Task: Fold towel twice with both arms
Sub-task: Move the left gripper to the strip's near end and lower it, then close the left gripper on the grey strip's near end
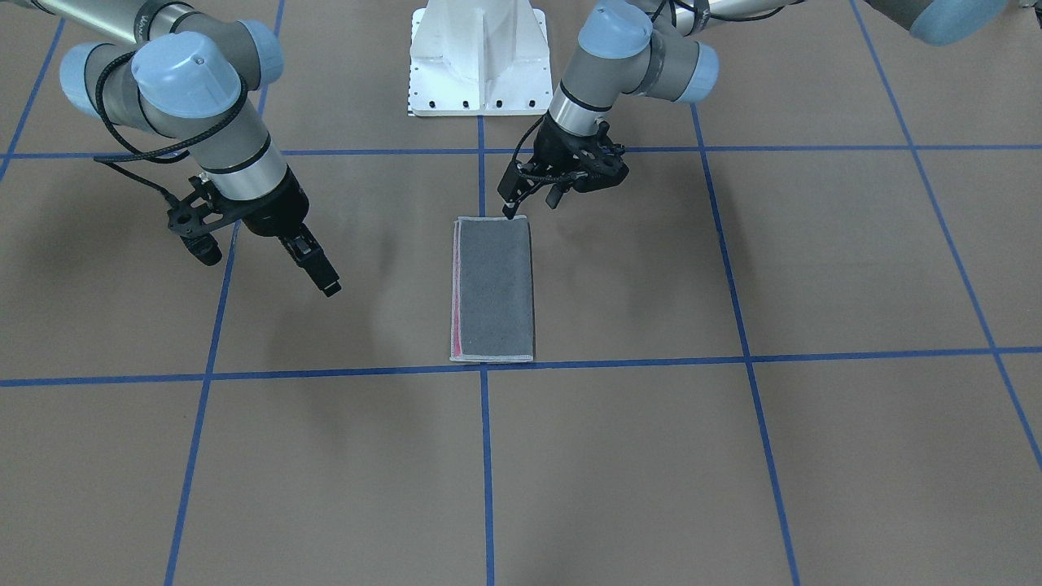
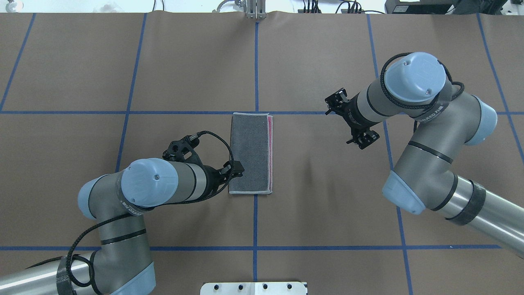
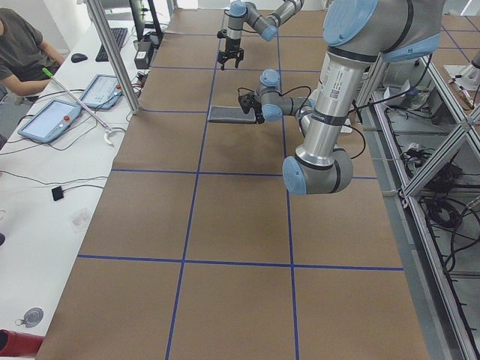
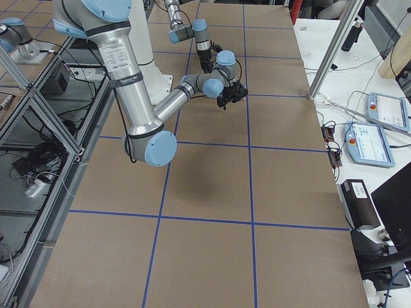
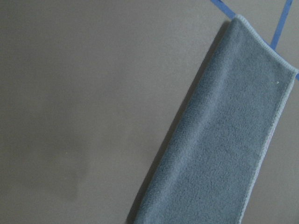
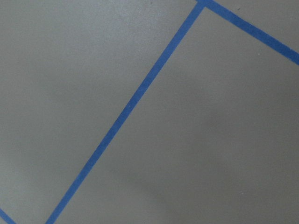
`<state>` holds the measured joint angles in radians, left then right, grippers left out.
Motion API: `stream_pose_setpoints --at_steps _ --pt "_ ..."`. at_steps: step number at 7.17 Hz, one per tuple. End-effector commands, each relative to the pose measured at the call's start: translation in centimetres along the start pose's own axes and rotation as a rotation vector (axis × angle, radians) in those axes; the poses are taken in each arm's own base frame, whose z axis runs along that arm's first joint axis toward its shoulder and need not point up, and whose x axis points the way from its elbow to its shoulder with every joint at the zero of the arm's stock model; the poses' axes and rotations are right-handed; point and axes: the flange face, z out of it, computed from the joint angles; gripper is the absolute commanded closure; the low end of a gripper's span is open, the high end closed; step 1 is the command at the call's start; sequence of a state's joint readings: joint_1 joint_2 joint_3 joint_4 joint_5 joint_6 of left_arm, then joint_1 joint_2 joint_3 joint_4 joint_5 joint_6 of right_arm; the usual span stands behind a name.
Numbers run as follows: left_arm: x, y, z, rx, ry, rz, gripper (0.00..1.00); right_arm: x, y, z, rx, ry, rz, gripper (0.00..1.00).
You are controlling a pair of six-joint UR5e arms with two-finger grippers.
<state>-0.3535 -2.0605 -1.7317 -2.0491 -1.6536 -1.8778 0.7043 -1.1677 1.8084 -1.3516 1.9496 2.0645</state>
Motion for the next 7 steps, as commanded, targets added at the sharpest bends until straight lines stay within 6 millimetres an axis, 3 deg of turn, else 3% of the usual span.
stream_pose_setpoints --at_steps 1,2,6,7 --pt "1.2 0.4 1.2 0.0 -0.006 -0.004 0.24 0.1 -0.1 0.2 0.002 0.005 0.001 0.0" --pt "1.0 0.4 1.5 0.002 -0.011 -0.004 0.33 0.2 -0.2 0.3 0.004 0.007 0.003 0.0" --pt "1.0 0.5 2.0 0.004 -0.047 -0.008 0.35 0.2 -0.1 0.2 0.0 0.006 0.001 0.0" --pt "1.0 0.5 2.1 0.004 -0.049 -0.008 0.41 0.2 -0.2 0.2 0.001 0.005 0.002 0.0"
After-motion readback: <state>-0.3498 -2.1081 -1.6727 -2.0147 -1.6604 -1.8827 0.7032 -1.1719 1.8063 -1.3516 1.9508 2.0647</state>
